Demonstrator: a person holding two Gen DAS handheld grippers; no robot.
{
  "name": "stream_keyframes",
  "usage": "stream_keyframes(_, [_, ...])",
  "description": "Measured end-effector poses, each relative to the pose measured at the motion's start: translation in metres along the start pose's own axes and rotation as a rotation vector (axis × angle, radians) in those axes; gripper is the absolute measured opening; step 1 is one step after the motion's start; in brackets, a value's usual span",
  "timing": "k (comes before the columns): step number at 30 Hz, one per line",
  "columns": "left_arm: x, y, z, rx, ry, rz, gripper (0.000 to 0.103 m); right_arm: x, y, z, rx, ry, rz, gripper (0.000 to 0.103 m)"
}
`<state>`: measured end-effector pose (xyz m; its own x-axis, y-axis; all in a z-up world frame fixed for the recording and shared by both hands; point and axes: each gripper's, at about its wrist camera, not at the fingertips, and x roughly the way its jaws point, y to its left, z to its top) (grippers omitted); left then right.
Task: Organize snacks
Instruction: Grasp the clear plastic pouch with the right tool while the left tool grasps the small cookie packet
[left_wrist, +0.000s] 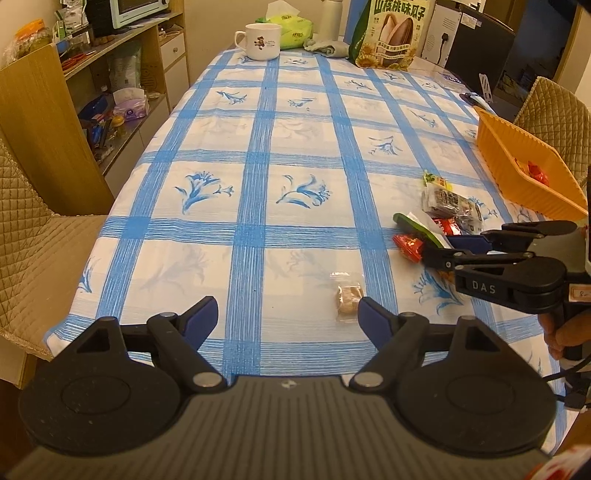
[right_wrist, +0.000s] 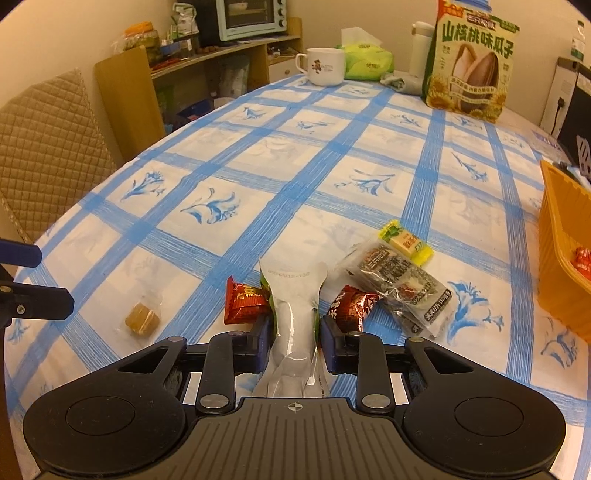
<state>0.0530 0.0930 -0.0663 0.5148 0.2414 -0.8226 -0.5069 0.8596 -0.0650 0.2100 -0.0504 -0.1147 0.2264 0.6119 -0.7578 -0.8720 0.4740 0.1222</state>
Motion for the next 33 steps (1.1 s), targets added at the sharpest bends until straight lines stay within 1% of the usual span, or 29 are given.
stream_keyframes(5, [0.004,-0.004,-0.001,0.013,0.005,-0.014,0.08,-0.01,-0.009,0.002,0.048,-0.021,0.027,0.029])
stream_keyframes(7, [0.006,-0.007,-0.001,0.02,0.006,-0.021,0.078,-0.017,-0.012,0.005,0.068,-0.037,0.034,0.029])
stream_keyframes(11, [0.012,-0.013,-0.001,0.041,0.012,-0.037,0.077,-0.034,-0.022,0.009,0.122,-0.06,0.044,0.029])
stream_keyframes(14, [0.019,-0.021,-0.001,0.065,0.014,-0.056,0.072,-0.046,-0.031,0.008,0.159,-0.075,0.04,0.029])
stream_keyframes(17, [0.027,-0.028,-0.001,0.084,0.024,-0.07,0.066,-0.059,-0.041,0.004,0.19,-0.086,0.031,0.029])
stream_keyframes(19, [0.033,-0.032,0.0,0.094,0.031,-0.072,0.058,-0.067,-0.048,0.002,0.209,-0.094,0.022,0.029])
stream_keyframes(23, [0.046,-0.038,0.003,0.114,0.048,-0.075,0.048,-0.081,-0.06,-0.005,0.249,-0.103,0.0,0.029])
stream_keyframes(27, [0.056,-0.041,0.006,0.102,0.071,-0.064,0.037,-0.093,-0.072,-0.013,0.284,-0.106,-0.02,0.029])
stream_keyframes(29, [0.057,-0.043,0.007,0.109,0.064,-0.052,0.033,-0.096,-0.076,-0.016,0.297,-0.106,-0.027,0.029])
stream_keyframes(32, [0.058,-0.044,0.007,0.118,0.063,-0.038,0.023,-0.101,-0.082,-0.021,0.313,-0.105,-0.037,0.029])
stream_keyframes(33, [0.058,-0.045,0.007,0.119,0.063,-0.036,0.018,-0.101,-0.084,-0.022,0.317,-0.104,-0.04,0.029])
